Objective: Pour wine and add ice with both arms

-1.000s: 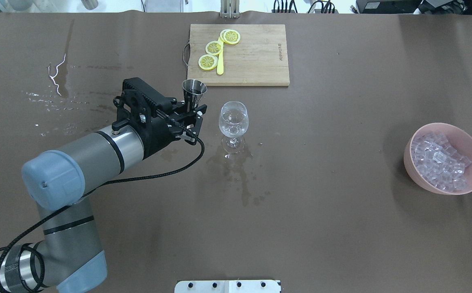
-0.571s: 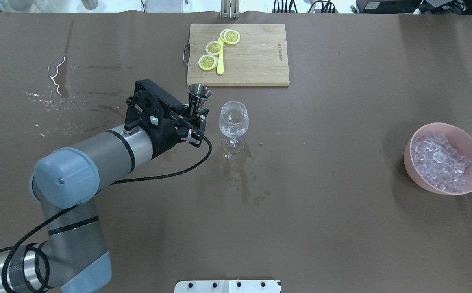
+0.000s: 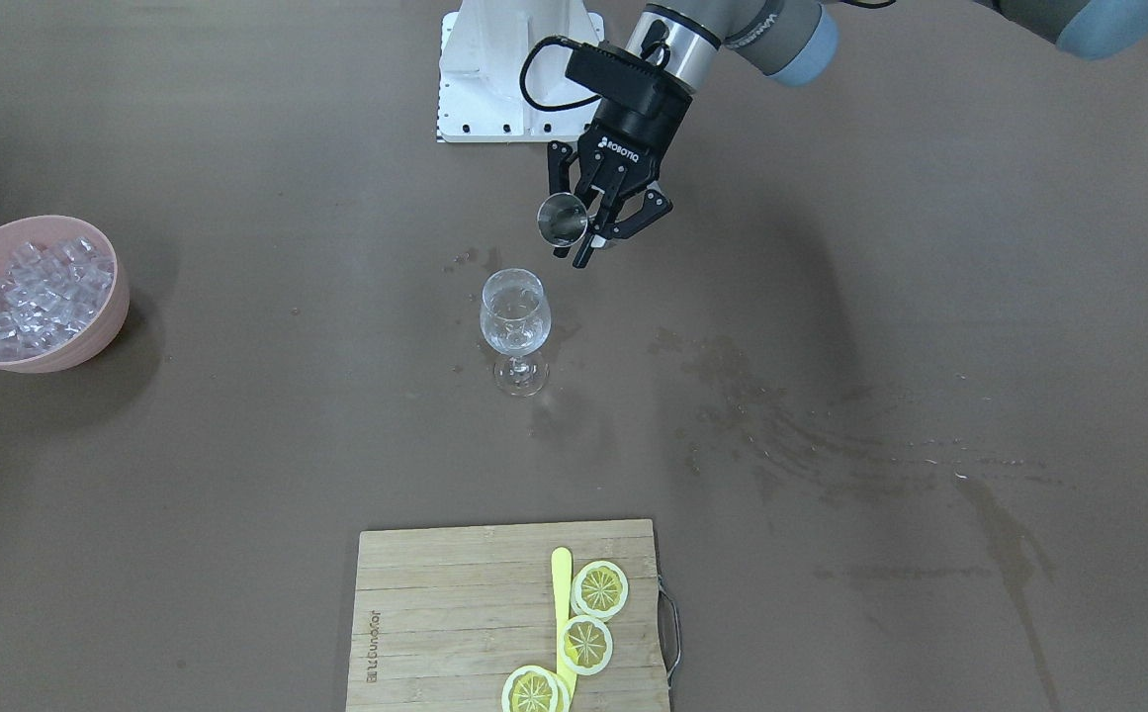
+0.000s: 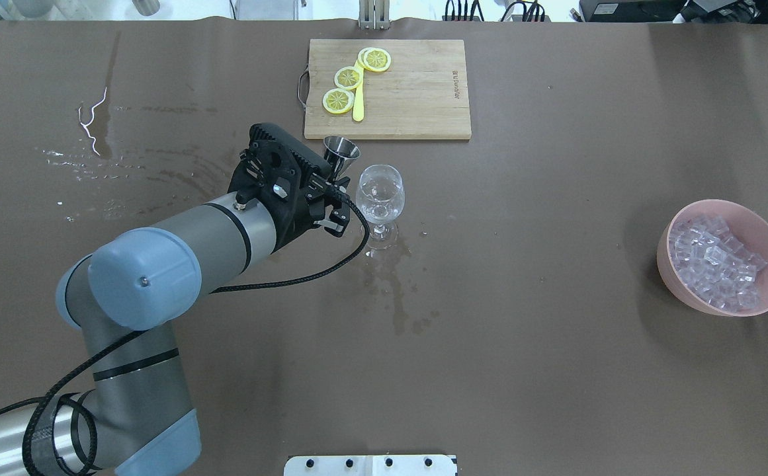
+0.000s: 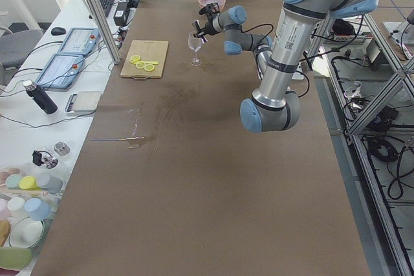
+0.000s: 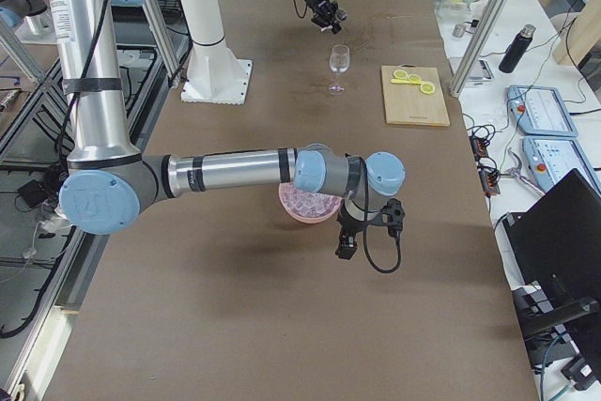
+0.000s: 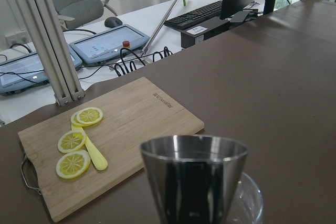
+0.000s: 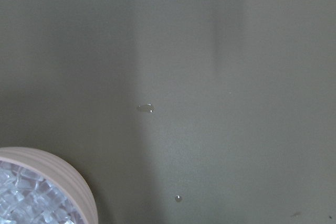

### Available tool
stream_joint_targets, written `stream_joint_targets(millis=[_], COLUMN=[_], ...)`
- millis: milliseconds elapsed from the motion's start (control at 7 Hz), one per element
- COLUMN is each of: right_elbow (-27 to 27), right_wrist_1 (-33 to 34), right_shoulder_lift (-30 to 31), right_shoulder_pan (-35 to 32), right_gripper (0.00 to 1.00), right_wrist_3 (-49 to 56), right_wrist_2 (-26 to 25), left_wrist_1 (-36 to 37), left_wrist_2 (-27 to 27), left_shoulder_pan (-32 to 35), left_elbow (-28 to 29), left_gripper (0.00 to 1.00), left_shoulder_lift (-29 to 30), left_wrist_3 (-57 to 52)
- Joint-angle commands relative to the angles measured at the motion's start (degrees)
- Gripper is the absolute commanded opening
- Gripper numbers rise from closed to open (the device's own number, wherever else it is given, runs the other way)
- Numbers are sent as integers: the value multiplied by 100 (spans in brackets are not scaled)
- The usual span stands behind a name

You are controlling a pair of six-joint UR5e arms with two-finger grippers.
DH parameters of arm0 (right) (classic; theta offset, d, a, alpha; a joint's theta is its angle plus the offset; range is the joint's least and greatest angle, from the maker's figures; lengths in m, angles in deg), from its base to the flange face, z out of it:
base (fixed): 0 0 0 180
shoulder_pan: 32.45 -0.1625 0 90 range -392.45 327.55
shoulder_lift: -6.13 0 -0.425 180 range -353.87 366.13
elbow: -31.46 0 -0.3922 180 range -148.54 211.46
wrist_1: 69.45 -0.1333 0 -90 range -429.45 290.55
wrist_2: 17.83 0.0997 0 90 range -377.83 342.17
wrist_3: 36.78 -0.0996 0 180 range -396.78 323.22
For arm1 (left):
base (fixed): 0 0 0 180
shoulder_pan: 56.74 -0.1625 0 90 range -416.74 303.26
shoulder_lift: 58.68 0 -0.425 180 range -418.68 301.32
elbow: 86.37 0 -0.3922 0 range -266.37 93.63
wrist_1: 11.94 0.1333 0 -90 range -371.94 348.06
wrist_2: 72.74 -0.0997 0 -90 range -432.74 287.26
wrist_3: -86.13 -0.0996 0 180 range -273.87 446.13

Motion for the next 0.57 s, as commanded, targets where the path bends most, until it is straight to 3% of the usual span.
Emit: stream_joint_targets(millis=[0,429], right_elbow=[-21,-73], right_wrist_1=[0,0], right_shoulder_lift=[-7,-16], right_shoulder_pan=[4,13], right_gripper=[100,100], right_wrist_3=[-5,-5], right_wrist_2=[0,0], left_wrist_1=[434,1383], left_wrist_2=[3,274], left_shoulder_pan=[-2,-11], left_elbow=[-44,-184], left_gripper=[0,0], left_shoulder_lift=[131,306], left_wrist_3=[0,-70])
